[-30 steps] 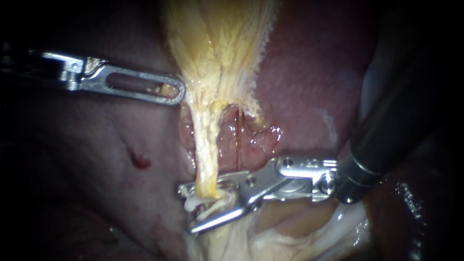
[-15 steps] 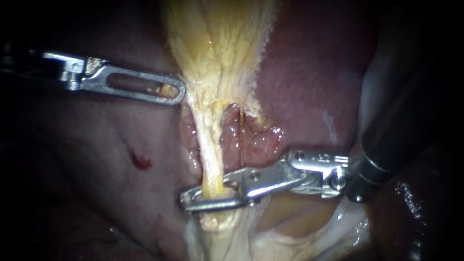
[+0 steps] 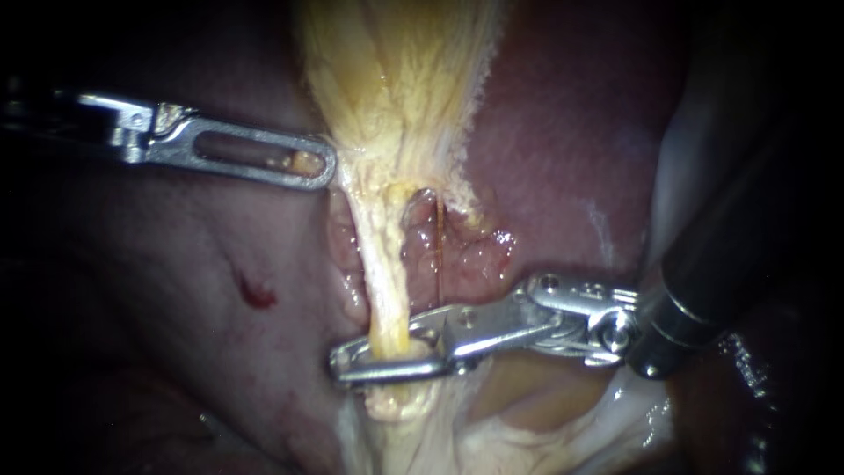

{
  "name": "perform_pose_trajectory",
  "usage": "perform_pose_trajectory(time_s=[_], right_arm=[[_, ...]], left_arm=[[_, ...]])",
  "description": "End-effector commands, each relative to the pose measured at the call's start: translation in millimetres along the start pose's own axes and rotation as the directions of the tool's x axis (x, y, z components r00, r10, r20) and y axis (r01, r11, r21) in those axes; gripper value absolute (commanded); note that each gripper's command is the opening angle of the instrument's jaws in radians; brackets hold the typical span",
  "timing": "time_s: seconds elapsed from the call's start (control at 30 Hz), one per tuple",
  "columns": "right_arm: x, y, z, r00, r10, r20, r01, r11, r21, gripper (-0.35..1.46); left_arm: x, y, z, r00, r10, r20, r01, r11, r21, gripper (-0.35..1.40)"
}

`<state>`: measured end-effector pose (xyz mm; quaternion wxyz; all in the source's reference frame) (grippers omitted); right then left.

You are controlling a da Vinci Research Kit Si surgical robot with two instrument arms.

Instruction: Clipping second clip left tube

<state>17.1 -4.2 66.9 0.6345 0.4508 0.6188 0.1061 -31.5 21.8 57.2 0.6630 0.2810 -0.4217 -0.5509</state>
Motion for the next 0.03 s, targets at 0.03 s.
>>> perform_pose_trajectory(time_s=[0.03], right_arm=[[0.0, 0.0, 0.0, 1.0, 0.0, 0.0, 0.0, 1.0, -0.001, -0.35]], left_arm=[[0.0, 0.0, 0.0, 1.0, 0.0, 0.0, 0.0, 1.0, 0.0, -0.35]])
